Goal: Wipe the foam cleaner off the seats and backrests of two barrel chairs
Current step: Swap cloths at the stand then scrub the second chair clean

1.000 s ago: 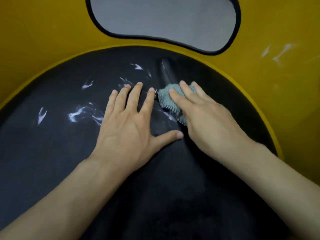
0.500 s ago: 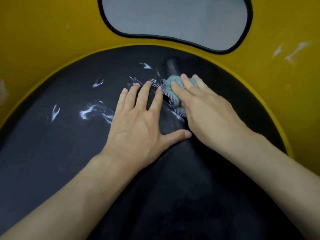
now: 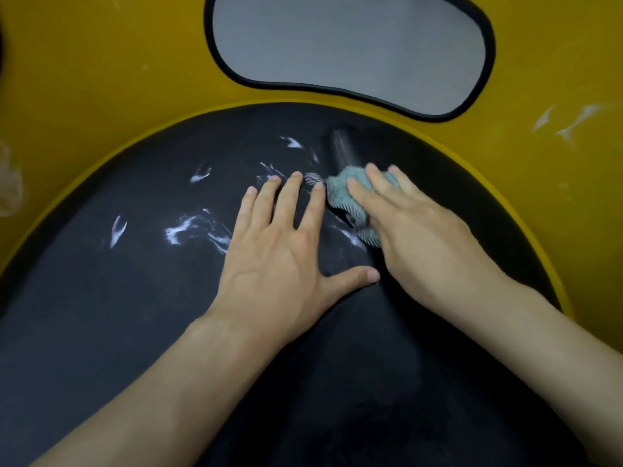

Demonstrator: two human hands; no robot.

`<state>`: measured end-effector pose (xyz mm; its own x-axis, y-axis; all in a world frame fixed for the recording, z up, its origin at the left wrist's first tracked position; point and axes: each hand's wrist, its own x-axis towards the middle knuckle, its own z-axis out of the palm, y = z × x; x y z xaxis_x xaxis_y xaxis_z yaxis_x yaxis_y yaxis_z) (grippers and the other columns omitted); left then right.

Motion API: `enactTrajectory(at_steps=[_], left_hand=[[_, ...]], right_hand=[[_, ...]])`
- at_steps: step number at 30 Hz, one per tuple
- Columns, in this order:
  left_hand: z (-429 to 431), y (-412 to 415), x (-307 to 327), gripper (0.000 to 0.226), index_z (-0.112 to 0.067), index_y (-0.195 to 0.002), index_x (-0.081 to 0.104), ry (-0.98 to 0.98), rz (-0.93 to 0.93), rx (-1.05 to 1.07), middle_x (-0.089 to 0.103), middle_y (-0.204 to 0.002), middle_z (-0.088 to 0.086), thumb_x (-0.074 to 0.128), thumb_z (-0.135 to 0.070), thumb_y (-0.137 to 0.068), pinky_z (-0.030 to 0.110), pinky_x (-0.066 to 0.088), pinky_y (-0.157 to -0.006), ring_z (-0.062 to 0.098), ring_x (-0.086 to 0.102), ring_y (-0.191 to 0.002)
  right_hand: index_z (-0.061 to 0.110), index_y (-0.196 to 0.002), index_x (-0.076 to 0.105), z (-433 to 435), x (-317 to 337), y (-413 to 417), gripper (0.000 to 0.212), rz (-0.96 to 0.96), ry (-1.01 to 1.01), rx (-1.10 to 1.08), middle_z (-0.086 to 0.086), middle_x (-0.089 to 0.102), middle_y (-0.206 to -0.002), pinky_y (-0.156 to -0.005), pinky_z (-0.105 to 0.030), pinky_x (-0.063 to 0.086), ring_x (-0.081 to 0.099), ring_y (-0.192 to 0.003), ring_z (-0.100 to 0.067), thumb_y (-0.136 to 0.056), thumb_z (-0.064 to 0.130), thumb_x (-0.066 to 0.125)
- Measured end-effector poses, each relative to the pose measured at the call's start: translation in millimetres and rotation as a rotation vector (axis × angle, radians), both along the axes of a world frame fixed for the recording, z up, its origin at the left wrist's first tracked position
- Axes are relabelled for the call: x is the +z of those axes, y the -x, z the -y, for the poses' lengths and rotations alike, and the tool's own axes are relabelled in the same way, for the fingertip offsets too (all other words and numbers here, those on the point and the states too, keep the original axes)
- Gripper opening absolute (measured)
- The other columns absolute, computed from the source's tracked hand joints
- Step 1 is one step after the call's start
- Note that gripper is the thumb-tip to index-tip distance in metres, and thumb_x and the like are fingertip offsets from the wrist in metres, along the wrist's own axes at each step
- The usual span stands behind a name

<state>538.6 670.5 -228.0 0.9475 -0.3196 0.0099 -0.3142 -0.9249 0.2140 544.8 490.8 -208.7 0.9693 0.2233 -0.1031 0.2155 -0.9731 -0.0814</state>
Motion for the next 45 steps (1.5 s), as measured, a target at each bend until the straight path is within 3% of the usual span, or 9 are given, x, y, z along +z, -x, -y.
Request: enactTrajectory(at_steps=[2, 7, 11, 19, 27, 32, 35, 38, 45], left_hand=[[0.3, -0.1, 0.0, 0.12, -0.023, -0.164, 0.009, 0.008, -0.004, 0.002, 0.005, -0.171, 0.008, 0.012, -0.099, -0.07, 0.043, -0.008, -0.126, 0.026, -0.002, -0.157], [-0.4, 0.6, 0.5, 0.119, -0.025, -0.163, -0.001, 0.005, -0.013, 0.005, -0.005, -0.171, 0.006, 0.01, -0.098, -0.071, 0.044, -0.011, -0.126, 0.025, -0.011, -0.157], [-1.0, 1.4, 0.8, 0.118, -0.026, -0.163, -0.005, -0.001, -0.02, 0.005, -0.008, -0.171, 0.004, 0.009, -0.098, -0.071, 0.043, -0.013, -0.126, 0.024, -0.013, -0.156], [0.7, -1.1, 2.0, 0.118, -0.025, -0.163, -0.01, -0.021, -0.044, -0.003, -0.014, -0.17, 0.004, 0.01, -0.098, -0.072, 0.045, -0.013, -0.125, 0.025, -0.018, -0.155], [-0.9, 1.3, 4.2, 0.117, -0.025, -0.162, -0.011, -0.035, -0.059, 0.003, -0.017, -0.17, 0.003, 0.007, -0.096, -0.071, 0.045, -0.013, -0.125, 0.024, -0.021, -0.155], [-1.2, 1.9, 2.0, 0.116, -0.025, -0.163, -0.008, -0.027, -0.057, 0.001, -0.015, -0.17, 0.003, 0.008, -0.095, -0.072, 0.046, -0.012, -0.126, 0.024, -0.019, -0.155], [-0.3, 1.6, 1.8, 0.117, -0.024, -0.162, -0.009, -0.041, -0.065, -0.002, -0.019, -0.169, 0.004, 0.006, -0.096, -0.071, 0.047, -0.013, -0.125, 0.025, -0.022, -0.155], [0.8, 0.5, 3.6, 0.114, -0.024, -0.161, -0.014, -0.062, -0.07, -0.008, -0.023, -0.168, 0.004, 0.007, -0.097, -0.076, 0.046, -0.015, -0.125, 0.025, -0.025, -0.153], [-0.9, 0.9, 1.2, 0.115, -0.025, -0.161, -0.017, -0.057, -0.067, -0.015, -0.023, -0.168, 0.004, 0.005, -0.097, -0.073, 0.047, -0.014, -0.125, 0.024, -0.024, -0.154]], right_hand=[[0.036, -0.16, 0.004, 3.3, 2.1, 14.7, 0.072, -0.044, 0.018, -0.022, 0.011, -0.002, -0.168, -0.112, -0.028, 0.01, -0.006, -0.154, -0.013, -0.103, 0.029, 0.047], [0.034, -0.158, 0.018, -17.4, -2.6, -43.1, 0.062, 0.037, -0.029, -0.052, 0.006, 0.011, -0.168, -0.117, -0.042, 0.029, 0.005, -0.155, -0.02, -0.105, 0.013, 0.041], [0.032, -0.157, 0.025, -33.1, -5.1, -91.5, 0.061, 0.057, -0.057, -0.089, 0.003, 0.015, -0.168, -0.116, -0.046, 0.031, 0.01, -0.155, -0.024, -0.104, 0.008, 0.041], [0.041, -0.159, 0.004, -4.9, 11.0, 9.8, 0.07, -0.093, 0.039, -0.08, 0.017, -0.003, -0.167, -0.118, -0.036, 0.026, -0.006, -0.153, -0.009, -0.105, 0.028, 0.045], [0.033, -0.155, 0.032, -34.6, -1.2, -89.1, 0.055, 0.074, -0.06, -0.104, 0.005, 0.022, -0.166, -0.112, -0.047, 0.035, 0.015, -0.154, -0.023, -0.105, 0.011, 0.041], [0.035, -0.158, 0.023, -25.7, 3.3, -50.8, 0.054, 0.06, -0.012, -0.064, 0.008, 0.015, -0.167, -0.113, -0.044, 0.035, 0.012, -0.154, -0.019, -0.107, 0.021, 0.036], [0.038, -0.16, 0.009, -16.1, 5.3, -7.2, 0.058, -0.021, 0.028, -0.012, 0.013, 0.004, -0.168, -0.118, -0.03, 0.018, 0.001, -0.155, -0.013, -0.107, 0.028, 0.033], [0.037, -0.16, 0.004, -12.2, 0.4, -22.7, 0.069, 0.016, 0.074, -0.021, 0.01, 0.0, -0.168, -0.113, -0.029, 0.001, -0.002, -0.155, -0.017, -0.105, 0.017, 0.04], [0.021, -0.158, 0.024, -44.6, -4.6, -95.6, 0.053, 0.065, 0.0, -0.127, -0.005, 0.015, -0.167, -0.118, -0.047, 0.025, 0.012, -0.153, -0.031, -0.108, 0.018, 0.037]])
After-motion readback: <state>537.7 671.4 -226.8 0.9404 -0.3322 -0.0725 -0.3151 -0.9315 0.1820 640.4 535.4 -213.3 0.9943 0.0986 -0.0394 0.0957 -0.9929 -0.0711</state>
